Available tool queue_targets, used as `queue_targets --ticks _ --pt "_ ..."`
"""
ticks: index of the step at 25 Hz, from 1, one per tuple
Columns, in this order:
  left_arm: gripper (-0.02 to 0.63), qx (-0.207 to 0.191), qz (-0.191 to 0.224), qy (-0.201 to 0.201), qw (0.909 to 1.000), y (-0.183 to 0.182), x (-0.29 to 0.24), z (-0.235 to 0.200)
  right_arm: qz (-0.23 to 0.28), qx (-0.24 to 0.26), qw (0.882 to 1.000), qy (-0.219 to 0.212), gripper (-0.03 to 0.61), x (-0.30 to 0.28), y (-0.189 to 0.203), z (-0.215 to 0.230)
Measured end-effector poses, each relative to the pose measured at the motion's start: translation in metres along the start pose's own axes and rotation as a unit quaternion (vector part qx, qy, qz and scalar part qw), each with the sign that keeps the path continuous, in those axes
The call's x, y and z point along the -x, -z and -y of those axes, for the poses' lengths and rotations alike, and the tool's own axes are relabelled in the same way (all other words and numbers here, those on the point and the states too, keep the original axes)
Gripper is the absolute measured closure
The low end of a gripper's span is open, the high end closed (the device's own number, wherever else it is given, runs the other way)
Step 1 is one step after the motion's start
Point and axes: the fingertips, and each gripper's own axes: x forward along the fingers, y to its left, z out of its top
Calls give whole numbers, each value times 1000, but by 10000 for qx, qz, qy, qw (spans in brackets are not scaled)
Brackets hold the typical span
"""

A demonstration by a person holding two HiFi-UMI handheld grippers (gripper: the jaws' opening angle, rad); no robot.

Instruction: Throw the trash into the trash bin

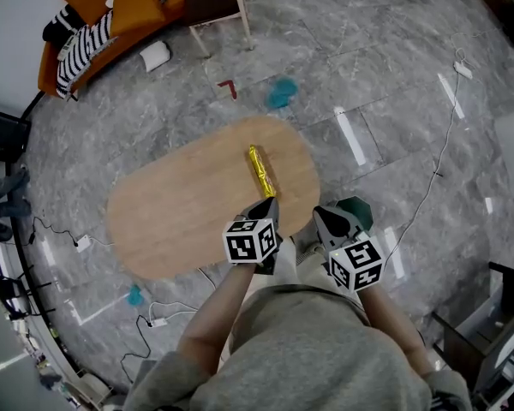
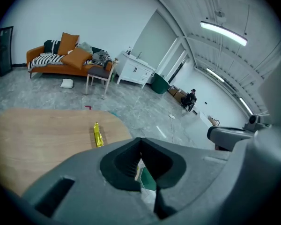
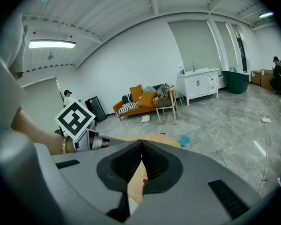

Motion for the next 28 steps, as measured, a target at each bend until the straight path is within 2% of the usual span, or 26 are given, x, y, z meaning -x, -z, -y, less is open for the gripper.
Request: queue_targets --ticks 13,23,28 --pt "603 182 -217 -163 9995 -8 -43 -50 -189 -134 9997 91 569 -50 -7 12" --pt "603 295 -427 -350 9980 6 -79 -87 -466 -231 9986 68 569 -86 11 19" --pt "603 194 -565 -332 9977 15 -96 -98 -527 -311 9981 62 569 -98 16 23"
